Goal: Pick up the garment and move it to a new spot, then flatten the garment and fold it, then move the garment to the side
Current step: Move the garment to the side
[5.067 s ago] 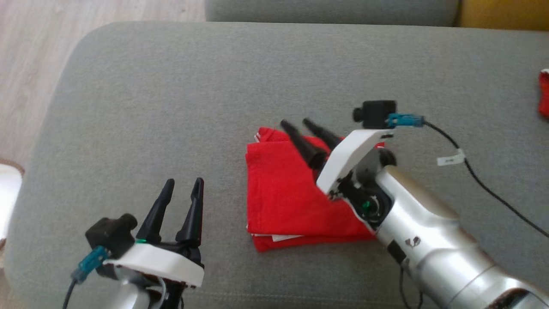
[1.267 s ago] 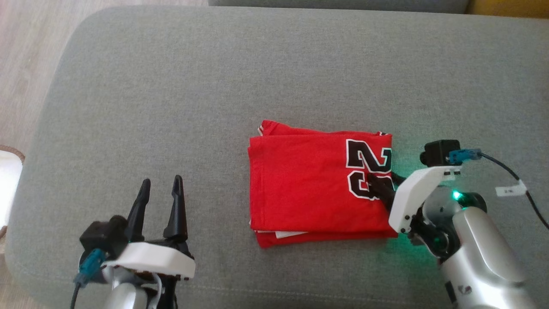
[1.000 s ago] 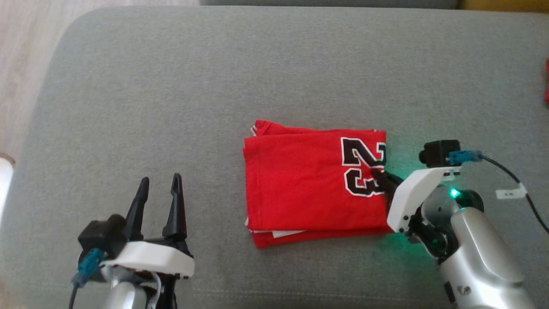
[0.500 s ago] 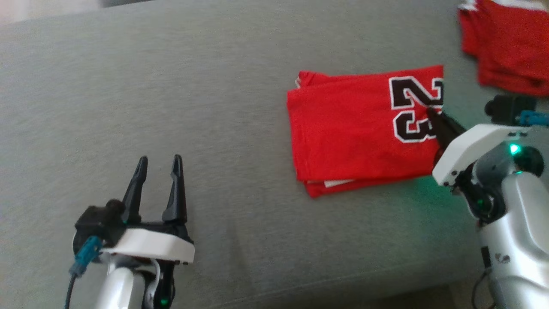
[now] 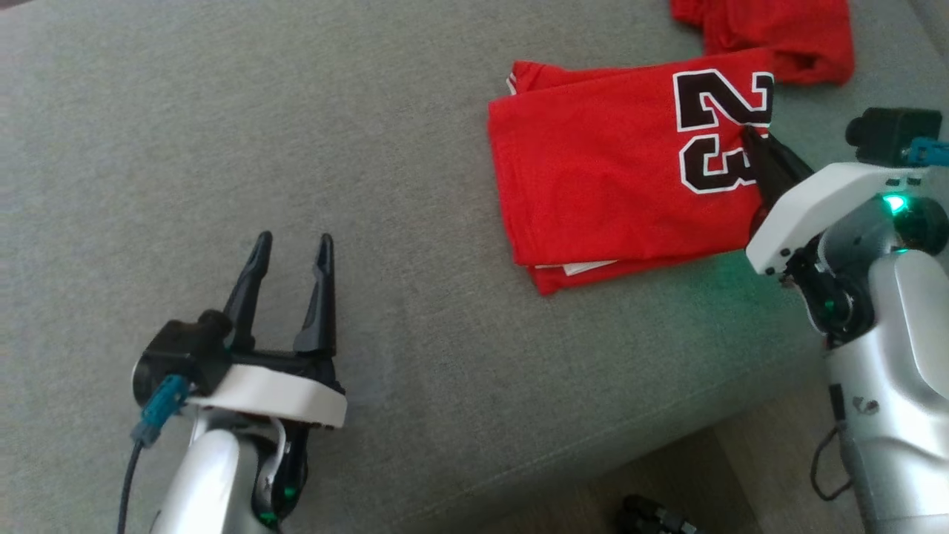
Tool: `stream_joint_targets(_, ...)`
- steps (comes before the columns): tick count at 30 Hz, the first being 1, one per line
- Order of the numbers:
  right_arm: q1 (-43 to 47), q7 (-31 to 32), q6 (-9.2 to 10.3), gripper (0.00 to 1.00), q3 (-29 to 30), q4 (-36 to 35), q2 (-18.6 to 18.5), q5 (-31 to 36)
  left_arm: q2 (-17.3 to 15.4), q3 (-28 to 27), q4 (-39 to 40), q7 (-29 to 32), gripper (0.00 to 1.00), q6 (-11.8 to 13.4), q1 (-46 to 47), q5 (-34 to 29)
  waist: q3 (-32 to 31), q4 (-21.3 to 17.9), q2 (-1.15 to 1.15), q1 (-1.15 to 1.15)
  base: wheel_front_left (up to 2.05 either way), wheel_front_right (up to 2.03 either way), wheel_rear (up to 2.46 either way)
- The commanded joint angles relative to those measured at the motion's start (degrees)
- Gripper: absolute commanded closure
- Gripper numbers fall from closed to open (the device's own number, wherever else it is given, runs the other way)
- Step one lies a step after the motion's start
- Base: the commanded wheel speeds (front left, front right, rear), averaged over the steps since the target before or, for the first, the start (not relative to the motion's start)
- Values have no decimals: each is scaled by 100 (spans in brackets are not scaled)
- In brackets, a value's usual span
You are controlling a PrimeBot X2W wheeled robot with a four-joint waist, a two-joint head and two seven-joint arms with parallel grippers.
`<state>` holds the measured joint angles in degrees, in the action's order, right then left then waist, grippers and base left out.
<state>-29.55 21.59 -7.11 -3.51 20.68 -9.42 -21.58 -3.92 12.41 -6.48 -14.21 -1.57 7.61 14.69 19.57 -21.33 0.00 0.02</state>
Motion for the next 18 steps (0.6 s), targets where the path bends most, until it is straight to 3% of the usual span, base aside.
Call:
stream_joint_targets(1,-210,-59,-37,100,-86,-206,-34,34,-71,-155,168,-35,0,-1,120,-29,-42,88,0,-2,0,0,0)
stream_joint_targets(18,-1305,344,-37,100,397,359,-920,801,36,-54,161,-75,0,78,35,144,-282,971,0,-2,0,0,0)
